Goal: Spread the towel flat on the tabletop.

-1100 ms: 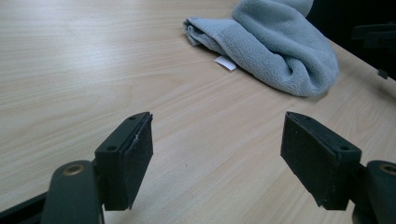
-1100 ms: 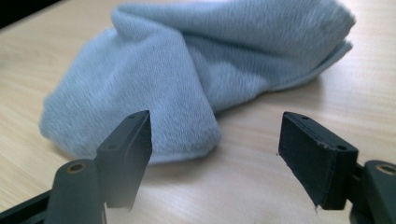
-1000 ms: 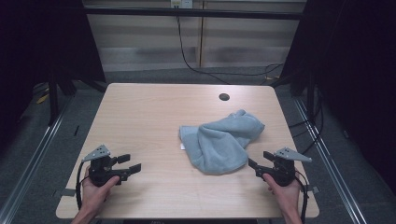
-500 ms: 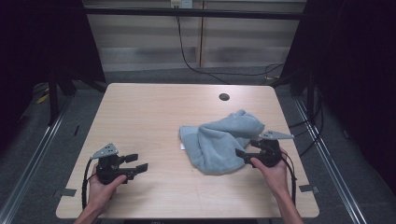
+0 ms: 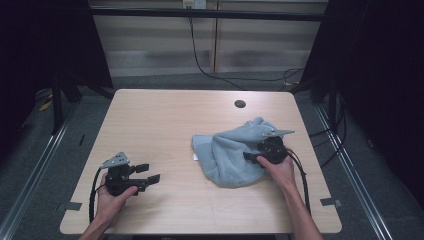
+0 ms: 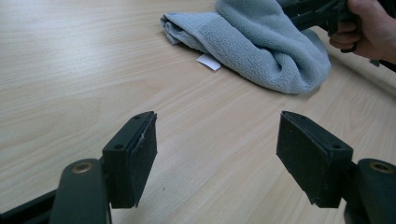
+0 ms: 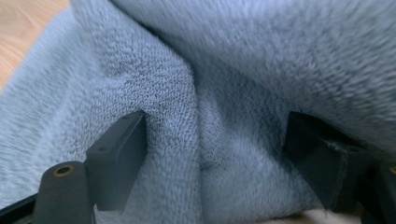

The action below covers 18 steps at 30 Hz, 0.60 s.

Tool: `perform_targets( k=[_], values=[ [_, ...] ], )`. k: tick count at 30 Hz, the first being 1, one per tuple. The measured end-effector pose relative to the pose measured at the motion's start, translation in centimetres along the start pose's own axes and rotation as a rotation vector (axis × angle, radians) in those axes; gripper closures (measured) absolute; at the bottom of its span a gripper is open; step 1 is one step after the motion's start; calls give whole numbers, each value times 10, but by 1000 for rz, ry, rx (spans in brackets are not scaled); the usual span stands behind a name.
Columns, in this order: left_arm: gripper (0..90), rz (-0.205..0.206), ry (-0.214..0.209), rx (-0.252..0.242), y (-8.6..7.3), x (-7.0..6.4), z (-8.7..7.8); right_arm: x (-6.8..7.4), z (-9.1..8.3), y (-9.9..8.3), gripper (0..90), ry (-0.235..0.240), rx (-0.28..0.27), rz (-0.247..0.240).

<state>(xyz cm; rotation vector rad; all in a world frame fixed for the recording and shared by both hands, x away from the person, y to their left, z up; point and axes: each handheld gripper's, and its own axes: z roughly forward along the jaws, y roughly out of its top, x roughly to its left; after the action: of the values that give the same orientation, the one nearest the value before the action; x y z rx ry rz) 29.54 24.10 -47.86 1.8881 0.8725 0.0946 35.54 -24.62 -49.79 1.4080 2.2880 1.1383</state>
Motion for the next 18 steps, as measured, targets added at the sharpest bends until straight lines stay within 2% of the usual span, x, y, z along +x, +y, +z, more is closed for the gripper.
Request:
perform_targets(
  k=[3, 4, 5, 6, 9, 12, 13, 16, 17, 18],
  values=[
    [287, -1, -2, 3, -1, 1, 1, 1, 2, -5, 321, 21, 14, -4],
    [287, -1, -2, 3, -1, 1, 1, 1, 2, -5, 321, 21, 14, -4],
    [287, -3, 0, 4, -1, 1, 1, 2, 2, -5, 377, 29, 24, -6],
    [287, -3, 3, 5, -1, 2, 1, 4, 2, -5, 486, 59, 27, -13],
    [287, -5, 8, 3, -2, 2, 0, 12, 2, -8, 631, 83, 25, -10],
    [288, -8, 13, 3, -2, 4, 0, 20, 2, -9, 670, 101, 25, -10],
    [288, -8, 15, 3, -2, 4, 0, 31, 5, -10, 680, 114, 26, -25],
    [289, -14, 23, 1, -2, 6, 0, 50, 10, -12, 682, 152, 21, -32],
    [289, -14, 23, 1, -2, 6, 0, 50, 10, -12, 682, 152, 21, -32],
    [289, -14, 23, 0, -2, 7, 0, 62, 14, -12, 683, 170, 28, -46]
  ],
)
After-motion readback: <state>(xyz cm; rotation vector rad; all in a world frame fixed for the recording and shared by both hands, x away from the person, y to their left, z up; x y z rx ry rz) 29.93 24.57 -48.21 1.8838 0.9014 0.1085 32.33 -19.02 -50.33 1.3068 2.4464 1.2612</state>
